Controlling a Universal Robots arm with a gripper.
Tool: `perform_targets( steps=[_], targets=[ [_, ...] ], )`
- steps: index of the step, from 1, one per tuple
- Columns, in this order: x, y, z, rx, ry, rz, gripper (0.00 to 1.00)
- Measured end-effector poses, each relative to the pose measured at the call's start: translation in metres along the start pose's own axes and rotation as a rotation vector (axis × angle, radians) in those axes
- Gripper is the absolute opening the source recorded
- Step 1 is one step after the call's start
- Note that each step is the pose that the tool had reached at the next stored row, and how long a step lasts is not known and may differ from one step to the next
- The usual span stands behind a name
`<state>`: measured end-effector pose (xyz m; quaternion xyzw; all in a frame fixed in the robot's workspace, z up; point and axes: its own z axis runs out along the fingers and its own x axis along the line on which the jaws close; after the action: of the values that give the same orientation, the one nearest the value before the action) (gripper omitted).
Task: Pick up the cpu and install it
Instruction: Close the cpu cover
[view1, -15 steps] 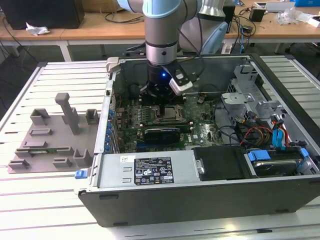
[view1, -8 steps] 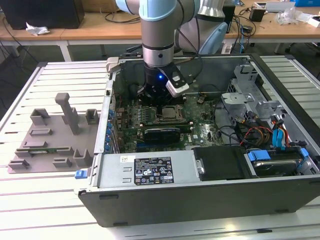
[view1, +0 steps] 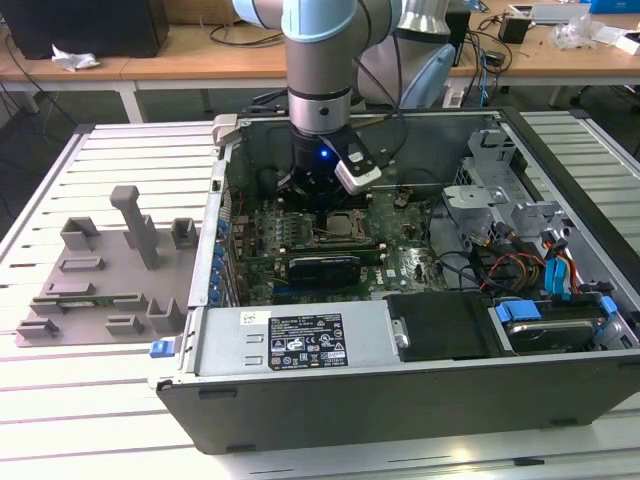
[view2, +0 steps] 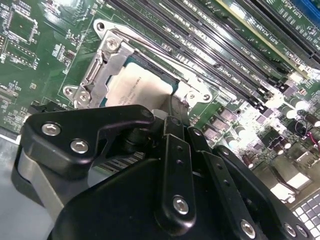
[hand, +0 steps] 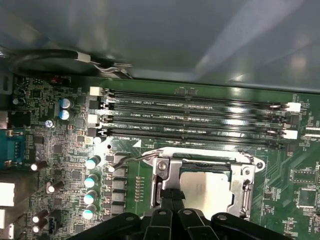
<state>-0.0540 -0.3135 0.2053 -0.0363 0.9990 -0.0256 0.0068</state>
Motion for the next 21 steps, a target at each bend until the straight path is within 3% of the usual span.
perform_targets(
  steps=[11,14,19,21],
  targets=[
    [-0.0046,-0.0003,0.0002,0.0002,0.0002,0.000,0.11],
    [-0.0047,-0.0006,-0.0046,0.0000,0.0001,0.000,0.11],
    [-0.0049,-0.0012,-0.0188,0.0000,0.0000,0.000,0.11],
    [-0.0047,-0.0012,-0.0185,0.0000,-0.0006,0.000,0.11]
  ],
)
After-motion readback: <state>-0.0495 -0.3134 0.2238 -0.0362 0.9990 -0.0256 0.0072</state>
